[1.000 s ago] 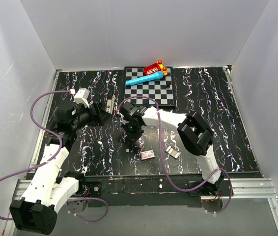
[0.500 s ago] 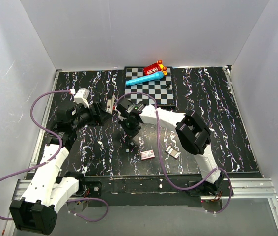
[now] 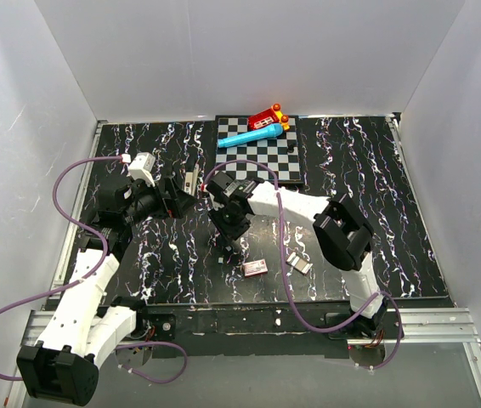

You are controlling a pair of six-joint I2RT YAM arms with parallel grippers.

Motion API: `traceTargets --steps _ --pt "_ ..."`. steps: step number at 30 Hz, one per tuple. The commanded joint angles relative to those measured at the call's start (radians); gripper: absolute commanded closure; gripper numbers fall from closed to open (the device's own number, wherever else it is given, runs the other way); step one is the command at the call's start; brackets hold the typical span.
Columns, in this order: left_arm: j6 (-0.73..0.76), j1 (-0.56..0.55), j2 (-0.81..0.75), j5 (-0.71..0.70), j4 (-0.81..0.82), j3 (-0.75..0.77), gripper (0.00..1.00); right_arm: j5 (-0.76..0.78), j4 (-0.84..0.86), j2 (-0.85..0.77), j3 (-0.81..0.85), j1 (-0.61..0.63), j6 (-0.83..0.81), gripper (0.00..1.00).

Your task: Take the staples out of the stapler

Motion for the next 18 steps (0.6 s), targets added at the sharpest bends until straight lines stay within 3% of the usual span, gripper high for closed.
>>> traceTargets --steps 1,9,18 --pt "0.008 -0.003 -0.012 0.016 0.004 0.009 0.02 -0.015 0.01 -0.031 -0.011 0.01 0.01 0.55" --pt "0.007 -0.003 -0.012 0.01 0.006 0.006 0.02 -0.006 0.014 0.001 0.012 0.018 0.008 0.49" --pt "0.005 -0.003 -0.01 -0.003 0.001 0.009 0.02 0.017 0.016 0.046 0.023 0.027 0.018 0.49"
